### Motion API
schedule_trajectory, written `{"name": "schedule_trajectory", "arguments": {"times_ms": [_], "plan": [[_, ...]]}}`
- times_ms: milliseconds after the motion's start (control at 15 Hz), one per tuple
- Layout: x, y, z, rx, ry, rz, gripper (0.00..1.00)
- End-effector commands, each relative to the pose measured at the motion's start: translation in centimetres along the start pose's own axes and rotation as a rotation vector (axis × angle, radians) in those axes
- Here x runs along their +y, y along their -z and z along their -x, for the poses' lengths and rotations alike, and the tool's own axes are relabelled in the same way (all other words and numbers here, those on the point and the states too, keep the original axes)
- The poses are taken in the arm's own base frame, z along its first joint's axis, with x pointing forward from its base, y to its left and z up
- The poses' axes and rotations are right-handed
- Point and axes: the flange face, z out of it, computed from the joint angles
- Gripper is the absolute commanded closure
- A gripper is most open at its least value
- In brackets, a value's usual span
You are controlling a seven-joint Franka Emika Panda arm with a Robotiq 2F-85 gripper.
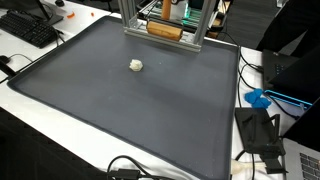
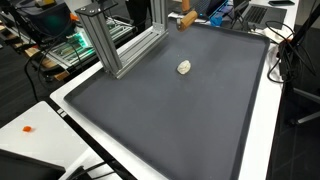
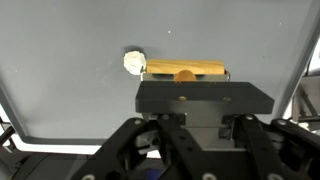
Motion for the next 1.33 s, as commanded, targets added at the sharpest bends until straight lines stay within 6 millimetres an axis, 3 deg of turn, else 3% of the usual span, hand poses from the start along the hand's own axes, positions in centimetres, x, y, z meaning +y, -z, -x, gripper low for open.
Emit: {"name": "schedule_trajectory", "arguments": {"times_ms": [0, 467, 1267], "plan": [[1.4, -2.1, -2.2, -0.006, -0.157, 0.031, 0.78], [3.9, -6.7, -5.2, -0.091, -0.400, 0.048, 0.78], [7.3, -11.4, -8.4, -0.213, -0.621, 0.097, 0.78]]}}
